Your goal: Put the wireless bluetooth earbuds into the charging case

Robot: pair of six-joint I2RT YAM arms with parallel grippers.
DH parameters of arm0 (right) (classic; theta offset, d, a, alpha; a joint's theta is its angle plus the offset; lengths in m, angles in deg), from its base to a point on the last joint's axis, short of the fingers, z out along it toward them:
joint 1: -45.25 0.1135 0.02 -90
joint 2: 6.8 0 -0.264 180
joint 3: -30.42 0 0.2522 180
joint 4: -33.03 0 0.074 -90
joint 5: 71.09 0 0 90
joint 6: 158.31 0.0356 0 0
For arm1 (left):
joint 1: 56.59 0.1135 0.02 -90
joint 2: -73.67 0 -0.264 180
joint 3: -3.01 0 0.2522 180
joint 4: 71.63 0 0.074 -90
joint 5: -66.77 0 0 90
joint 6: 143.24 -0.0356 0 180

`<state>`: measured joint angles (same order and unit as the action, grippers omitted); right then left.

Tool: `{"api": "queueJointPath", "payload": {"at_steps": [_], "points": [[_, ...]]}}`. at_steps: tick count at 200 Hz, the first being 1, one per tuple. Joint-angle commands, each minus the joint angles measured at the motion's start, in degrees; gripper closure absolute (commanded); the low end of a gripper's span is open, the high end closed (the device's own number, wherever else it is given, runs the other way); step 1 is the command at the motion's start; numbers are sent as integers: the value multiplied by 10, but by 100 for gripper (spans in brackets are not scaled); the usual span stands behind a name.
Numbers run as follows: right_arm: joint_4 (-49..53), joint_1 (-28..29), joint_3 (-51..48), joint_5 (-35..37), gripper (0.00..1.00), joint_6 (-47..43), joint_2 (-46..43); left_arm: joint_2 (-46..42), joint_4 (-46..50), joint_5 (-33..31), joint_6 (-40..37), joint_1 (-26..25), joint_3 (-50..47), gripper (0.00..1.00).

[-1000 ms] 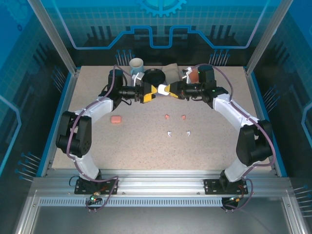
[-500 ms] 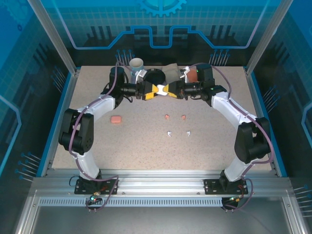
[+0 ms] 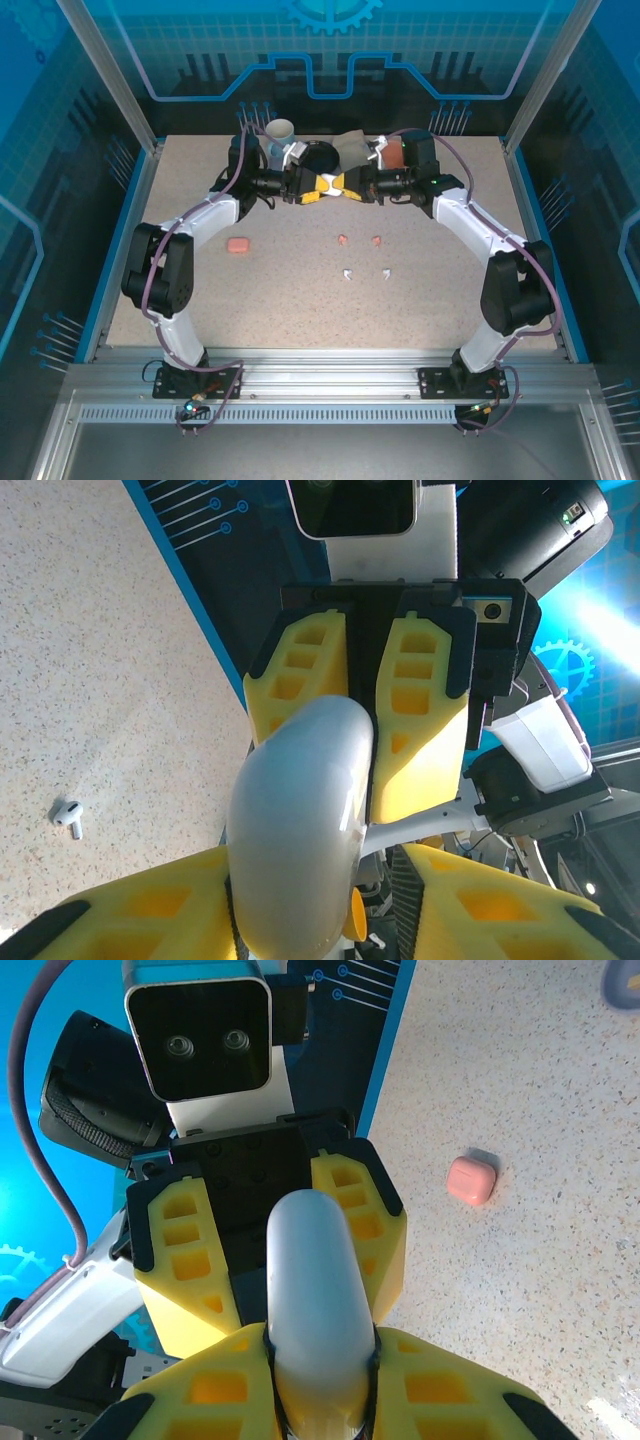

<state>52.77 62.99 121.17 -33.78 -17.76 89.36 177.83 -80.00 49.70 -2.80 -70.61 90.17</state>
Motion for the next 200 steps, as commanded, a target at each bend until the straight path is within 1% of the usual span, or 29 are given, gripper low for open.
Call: {"api": "queueJointPath", "payload": {"at_steps": [1,28,83,129,145,159,164,170,177,178,190,200], "points": [[6,9,17,-6,95,-4,5,1,8,21,-22,-7,19,58],[2,11,18,-4,96,0,8,0,8,16,-24,-7,16,63],[0,14,20,-6,96,3,16,-3,-8,9,-16,-8,17,66],[7,14,22,-6,97,0,19,2,-8,7,-16,-9,24,80],[13,15,22,-4,97,-4,18,3,-4,7,-19,-8,27,88],[21,14,23,-1,95,-10,16,-1,17,6,-40,-8,31,95],[25,14,24,0,92,-12,15,-3,35,5,-55,-8,34,97],[31,14,27,5,87,-15,14,-4,75,3,-86,-8,42,100],[39,12,29,11,81,-18,11,-7,132,4,-123,-9,57,100],[40,12,29,12,80,-19,10,-7,143,4,-140,-9,59,100],[56,4,31,29,61,-25,2,-8,273,-3,-241,-10,91,100],[69,-10,30,45,49,-28,-9,-6,371,-12,-314,-12,118,100]]}}
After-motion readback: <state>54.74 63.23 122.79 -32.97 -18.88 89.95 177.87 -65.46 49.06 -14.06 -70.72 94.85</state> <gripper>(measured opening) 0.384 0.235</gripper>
